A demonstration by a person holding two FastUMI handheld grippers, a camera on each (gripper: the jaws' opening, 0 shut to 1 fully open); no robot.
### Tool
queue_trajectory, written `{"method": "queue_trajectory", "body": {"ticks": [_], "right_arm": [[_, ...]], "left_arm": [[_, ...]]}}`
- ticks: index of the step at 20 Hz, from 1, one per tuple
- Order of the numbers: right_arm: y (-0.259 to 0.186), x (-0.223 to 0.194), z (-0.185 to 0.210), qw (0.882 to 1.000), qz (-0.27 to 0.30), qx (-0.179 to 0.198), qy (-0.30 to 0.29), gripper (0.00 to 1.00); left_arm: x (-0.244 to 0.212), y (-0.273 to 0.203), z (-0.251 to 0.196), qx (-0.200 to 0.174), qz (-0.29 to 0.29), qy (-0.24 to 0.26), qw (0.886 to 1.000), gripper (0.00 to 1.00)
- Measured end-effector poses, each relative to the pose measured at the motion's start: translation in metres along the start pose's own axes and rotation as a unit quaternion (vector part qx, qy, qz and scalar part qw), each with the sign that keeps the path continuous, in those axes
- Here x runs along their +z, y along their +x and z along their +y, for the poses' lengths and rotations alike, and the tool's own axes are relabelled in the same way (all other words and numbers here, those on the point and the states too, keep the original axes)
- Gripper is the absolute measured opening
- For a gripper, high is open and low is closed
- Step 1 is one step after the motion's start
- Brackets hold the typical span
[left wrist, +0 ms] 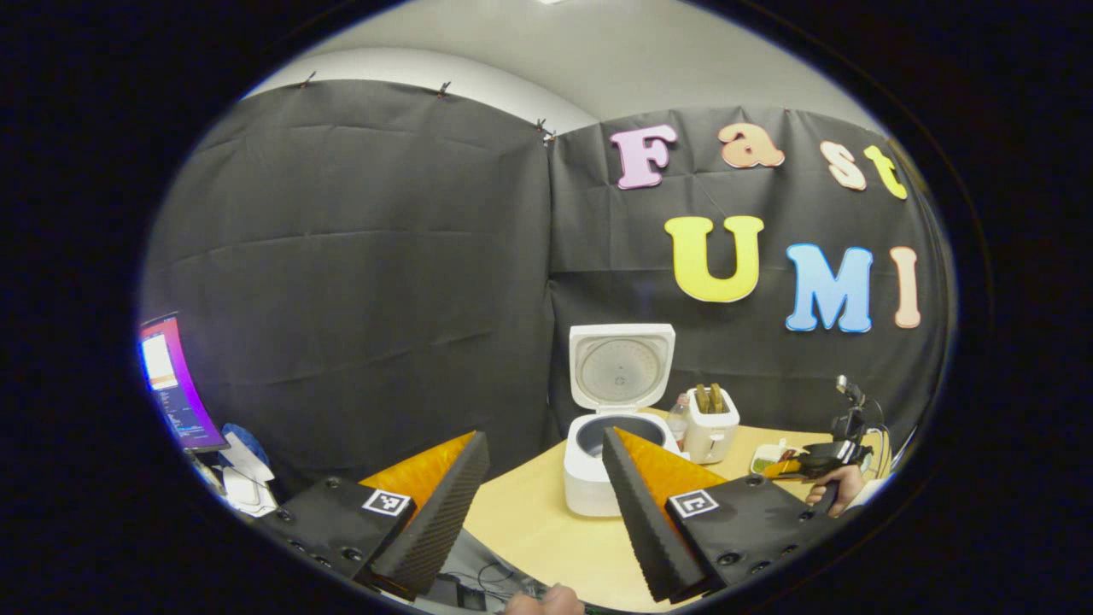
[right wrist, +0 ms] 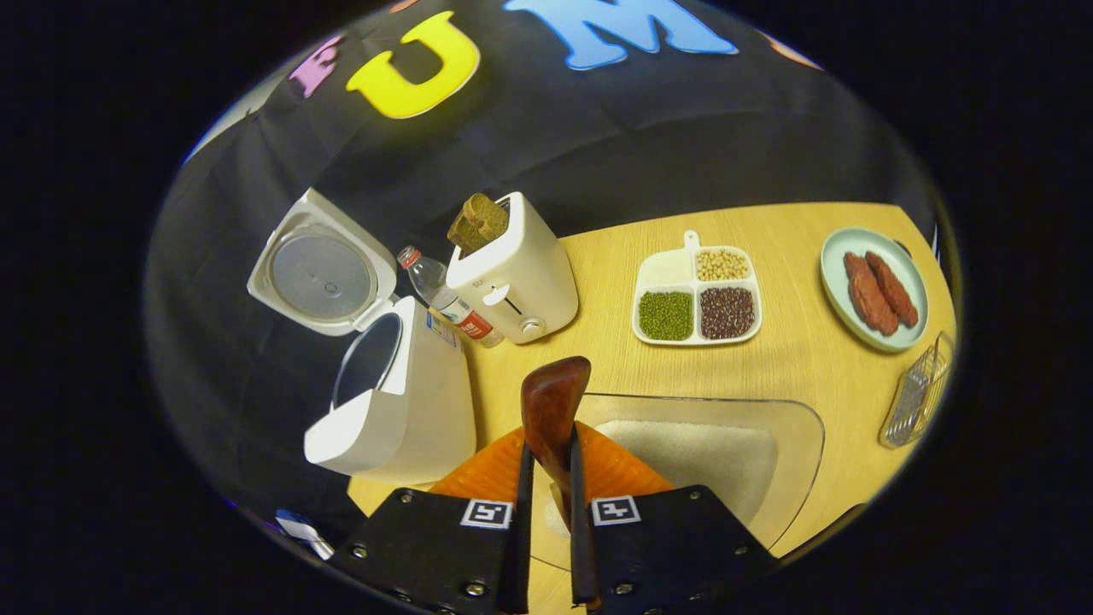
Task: Close the left gripper, press the button to open the rice cooker; take a wooden spoon from the chopstick holder with the right hand, scoop a spoonful of rice and pour it into the rice cooker, then put the wooden spoon back into the chopstick holder.
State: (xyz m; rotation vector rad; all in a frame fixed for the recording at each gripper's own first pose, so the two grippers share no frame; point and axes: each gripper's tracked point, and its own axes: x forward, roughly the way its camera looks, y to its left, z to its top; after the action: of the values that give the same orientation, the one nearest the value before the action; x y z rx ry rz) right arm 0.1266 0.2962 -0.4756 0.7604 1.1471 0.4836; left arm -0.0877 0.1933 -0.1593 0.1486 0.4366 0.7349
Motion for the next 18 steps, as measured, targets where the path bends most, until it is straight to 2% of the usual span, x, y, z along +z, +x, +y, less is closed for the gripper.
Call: {"method": "queue_trajectory", "body": {"ticks": [2,3,4,5,6,7,10,12,18], "right_arm": [[-0.007,0.001,-0.009,1.000,-0.004,0.006,0.025,0.20],[-0.010,0.000,-0.013,0.999,-0.006,0.012,0.042,0.19],[-0.015,0.004,-0.017,0.998,-0.009,0.020,0.066,0.20],[-0.020,0.007,-0.021,0.995,-0.017,0.030,0.092,0.19],[-0.025,0.013,-0.025,0.992,-0.026,0.041,0.114,0.20],[-0.030,0.017,-0.030,0.990,-0.035,0.047,0.128,0.19],[-0.046,0.027,-0.044,0.988,-0.057,0.049,0.134,0.19],[-0.058,0.034,-0.047,0.986,-0.070,0.055,0.141,0.19],[-0.082,0.049,-0.046,0.979,-0.092,0.073,0.168,0.19]], "left_arm": [[-0.001,0.000,-0.008,-0.008,-0.001,0.004,1.000,0.88],[0.001,0.000,-0.012,-0.013,-0.002,0.006,1.000,0.88],[0.003,0.000,-0.014,-0.017,-0.003,0.010,1.000,0.99],[0.005,0.000,-0.018,-0.020,-0.005,0.015,1.000,0.99],[0.005,-0.001,-0.019,-0.023,-0.006,0.018,1.000,0.89],[0.005,0.000,-0.020,-0.026,-0.006,0.021,0.999,0.91],[0.004,0.002,-0.026,-0.033,0.000,0.026,0.999,0.94],[0.007,0.004,-0.031,-0.038,-0.001,0.030,0.999,0.88],[0.012,0.004,-0.041,-0.051,-0.009,0.034,0.998,0.91]]}}
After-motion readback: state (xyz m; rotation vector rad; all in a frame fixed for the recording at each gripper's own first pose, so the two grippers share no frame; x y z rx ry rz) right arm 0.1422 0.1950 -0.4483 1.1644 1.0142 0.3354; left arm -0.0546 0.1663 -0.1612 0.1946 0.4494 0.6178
